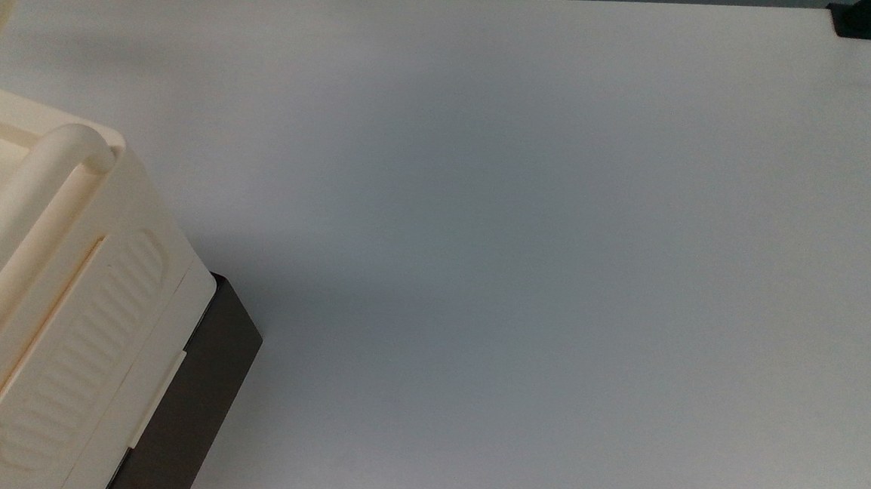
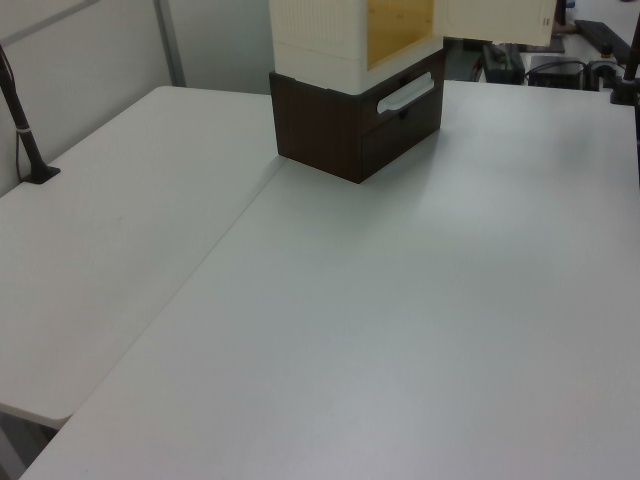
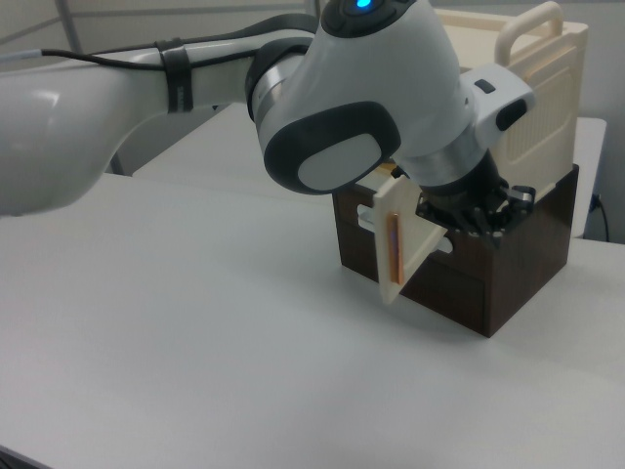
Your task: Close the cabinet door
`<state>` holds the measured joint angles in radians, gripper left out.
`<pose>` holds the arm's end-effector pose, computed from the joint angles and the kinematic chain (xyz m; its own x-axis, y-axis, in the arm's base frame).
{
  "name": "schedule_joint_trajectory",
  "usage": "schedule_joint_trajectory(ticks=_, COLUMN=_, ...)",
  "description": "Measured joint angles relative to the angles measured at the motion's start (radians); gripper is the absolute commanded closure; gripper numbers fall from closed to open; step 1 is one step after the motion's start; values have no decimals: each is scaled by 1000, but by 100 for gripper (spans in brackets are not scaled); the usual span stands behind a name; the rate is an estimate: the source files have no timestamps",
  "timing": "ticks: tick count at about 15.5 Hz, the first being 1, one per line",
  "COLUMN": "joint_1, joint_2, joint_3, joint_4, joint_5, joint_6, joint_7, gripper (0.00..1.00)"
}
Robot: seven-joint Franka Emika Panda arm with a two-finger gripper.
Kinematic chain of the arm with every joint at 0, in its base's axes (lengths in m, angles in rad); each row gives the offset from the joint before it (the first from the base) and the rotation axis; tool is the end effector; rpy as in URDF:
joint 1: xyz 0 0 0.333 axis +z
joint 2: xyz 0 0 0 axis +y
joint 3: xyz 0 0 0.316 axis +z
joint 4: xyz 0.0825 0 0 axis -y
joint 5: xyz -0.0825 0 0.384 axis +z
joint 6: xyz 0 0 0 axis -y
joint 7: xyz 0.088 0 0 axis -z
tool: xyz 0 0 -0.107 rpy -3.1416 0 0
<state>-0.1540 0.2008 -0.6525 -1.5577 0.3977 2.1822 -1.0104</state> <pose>0.4886 -0.4325 0.5999 0.8806 0.1337 0.4547 0.0349 -0.9751 0.2192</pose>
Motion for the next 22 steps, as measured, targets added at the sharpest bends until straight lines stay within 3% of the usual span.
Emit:
schedule_joint_trajectory(ticks=4, joint_1=2, joint_2=4, joint_3=75, joint_4=4, joint_5=27, joint_6=0, joint_7=0, gripper=100)
schedule_joint_trajectory(ticks=10, joint_1=5, joint_2=4, joint_3=211, joint_4=5, joint_5=133, joint_6=0, joint_7=85, gripper=100)
schedule_joint_trajectory(ticks=15, joint_1=6, joint_2=5, joint_3=296, joint_4=7, joint_5=247, joint_6=0, joint_7=144, gripper=100)
schedule_joint_trajectory(ticks=19, joint_1=8, joint_2=30, joint_3=358, joint_4=8, joint_5=334, joint_6=175, joint_7=204, gripper=100)
schedule_joint_trajectory(ticks=22, joint_1=14, joint_2=70, joint_3=378, joint_4=9, joint_5=341, joint_6=298, joint_7=241, gripper=100)
